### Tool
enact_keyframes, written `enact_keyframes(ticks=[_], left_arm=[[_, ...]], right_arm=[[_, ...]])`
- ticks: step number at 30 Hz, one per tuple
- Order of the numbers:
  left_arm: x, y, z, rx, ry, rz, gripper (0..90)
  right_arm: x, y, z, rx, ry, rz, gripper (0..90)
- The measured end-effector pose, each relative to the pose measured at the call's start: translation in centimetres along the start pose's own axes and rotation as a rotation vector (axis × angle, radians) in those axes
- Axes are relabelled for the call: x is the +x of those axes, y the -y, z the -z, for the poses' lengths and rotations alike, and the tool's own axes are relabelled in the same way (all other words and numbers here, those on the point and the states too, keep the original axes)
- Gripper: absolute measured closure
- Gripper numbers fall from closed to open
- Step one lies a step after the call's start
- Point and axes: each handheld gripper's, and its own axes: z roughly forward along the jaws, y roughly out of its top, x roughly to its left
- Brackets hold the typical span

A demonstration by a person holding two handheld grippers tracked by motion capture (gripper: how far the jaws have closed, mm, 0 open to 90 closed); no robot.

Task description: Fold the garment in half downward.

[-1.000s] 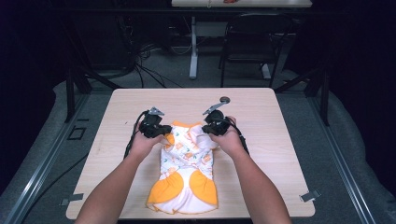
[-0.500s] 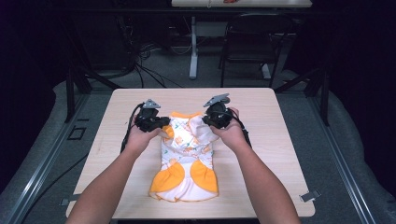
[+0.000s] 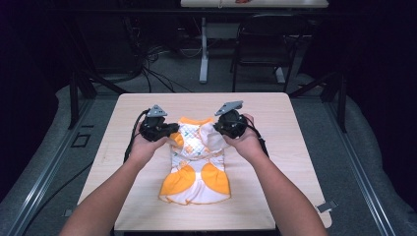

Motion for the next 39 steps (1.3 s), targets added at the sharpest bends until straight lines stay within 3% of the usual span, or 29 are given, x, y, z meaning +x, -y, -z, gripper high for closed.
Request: enact_keyframes(ticks=[13, 24, 39], left_arm=[[-0.9, 2.2, 0.6, 0.023, 0.044, -0.017, 84.4], [-1.6, 4.2, 0.4, 0.060, 0.077, -0.017, 84.4], [-2.9, 6.9, 0.4, 0.067, 0.126, -0.006, 84.2]], right_arm=[[1.7, 2.1, 0.6, 0.014, -0.055, 0.025, 87.2], [3.2, 3.9, -0.4, 0.057, -0.085, 0.037, 87.1], [4.5, 7.0, -0.6, 0.045, -0.130, -0.001, 86.9]])
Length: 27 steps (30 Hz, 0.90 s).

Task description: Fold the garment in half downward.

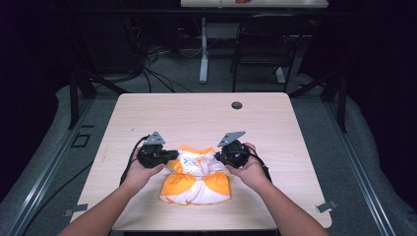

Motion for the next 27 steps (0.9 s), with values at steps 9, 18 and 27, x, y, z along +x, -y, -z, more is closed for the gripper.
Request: enact_keyframes(ticks=[9, 18, 27], left_arm=[[-0.7, 1.4, -0.2, 0.016, 0.027, -0.006, 82.1], [-1.0, 1.3, 0.7, 0.005, 0.042, 0.022, 70.4], [-0.3, -0.4, 1.7, -0.007, 0.004, 0.018, 71.4]], right_arm=[[0.9, 1.5, 0.0, -0.004, -0.033, -0.025, 84.6], [1.1, 1.6, 1.2, -0.043, -0.047, -0.058, 73.7], [0.3, 0.8, 2.5, -0.089, -0.027, -0.076, 72.9]])
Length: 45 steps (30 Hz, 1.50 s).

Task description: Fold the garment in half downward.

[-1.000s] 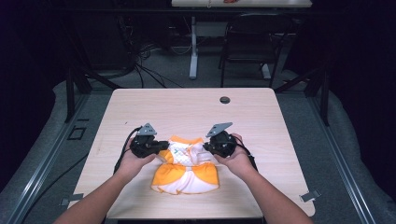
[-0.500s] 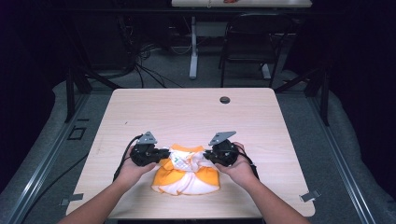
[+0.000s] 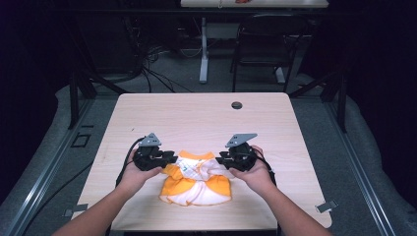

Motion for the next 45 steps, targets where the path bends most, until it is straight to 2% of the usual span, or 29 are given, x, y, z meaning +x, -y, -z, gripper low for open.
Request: enact_keyframes(ticks=[5, 6, 10, 13, 16, 21, 34, 38, 45], left_arm=[[0.9, -0.4, -0.7, 0.010, -0.027, 0.045, 80.2], [1.1, -0.4, -1.2, 0.020, -0.035, 0.062, 82.7], [1.7, -0.3, -2.4, 0.050, -0.055, 0.088, 88.9], [2.0, -0.1, -3.1, 0.065, -0.045, 0.105, 89.7], [1.8, 0.0, -3.1, 0.070, -0.026, 0.094, 89.8], [1.3, 0.1, -2.5, 0.062, -0.004, 0.080, 89.9], [-0.6, 1.0, 0.0, 0.038, 0.075, 0.035, 89.9], [-1.4, 1.5, 0.3, 0.032, 0.099, 0.021, 89.9], [-2.6, 2.9, 0.5, 0.037, 0.132, 0.016, 89.9]], right_arm=[[-1.0, -0.4, -0.8, 0.017, 0.032, -0.035, 80.9], [-1.2, -0.5, -1.0, 0.024, 0.039, -0.044, 82.1], [-2.1, -0.6, -2.6, 0.056, 0.060, -0.069, 85.4], [-2.6, -0.4, -3.7, 0.080, 0.068, -0.089, 86.9], [-2.9, -0.2, -4.2, 0.093, 0.046, -0.109, 87.2], [-2.3, 0.0, -3.7, 0.094, 0.024, -0.102, 87.6], [0.6, 0.4, -1.0, 0.087, -0.044, -0.030, 86.5], [1.6, 0.8, -0.7, 0.092, -0.050, 0.006, 86.1], [2.3, 0.8, -0.1, 0.056, -0.048, 0.005, 86.1]])
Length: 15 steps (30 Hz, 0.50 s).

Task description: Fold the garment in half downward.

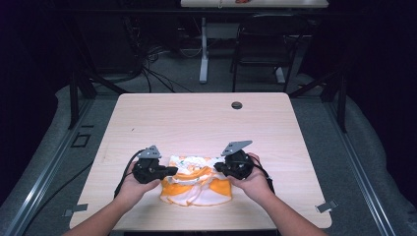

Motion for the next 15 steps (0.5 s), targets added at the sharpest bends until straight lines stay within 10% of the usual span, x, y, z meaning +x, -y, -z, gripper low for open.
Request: enact_keyframes(ticks=[15], left_arm=[[-1.4, 2.9, -0.8, 0.020, 0.018, 0.005, 89.9]], right_arm=[[1.7, 1.1, -1.2, 0.023, -0.042, 0.020, 85.6]])
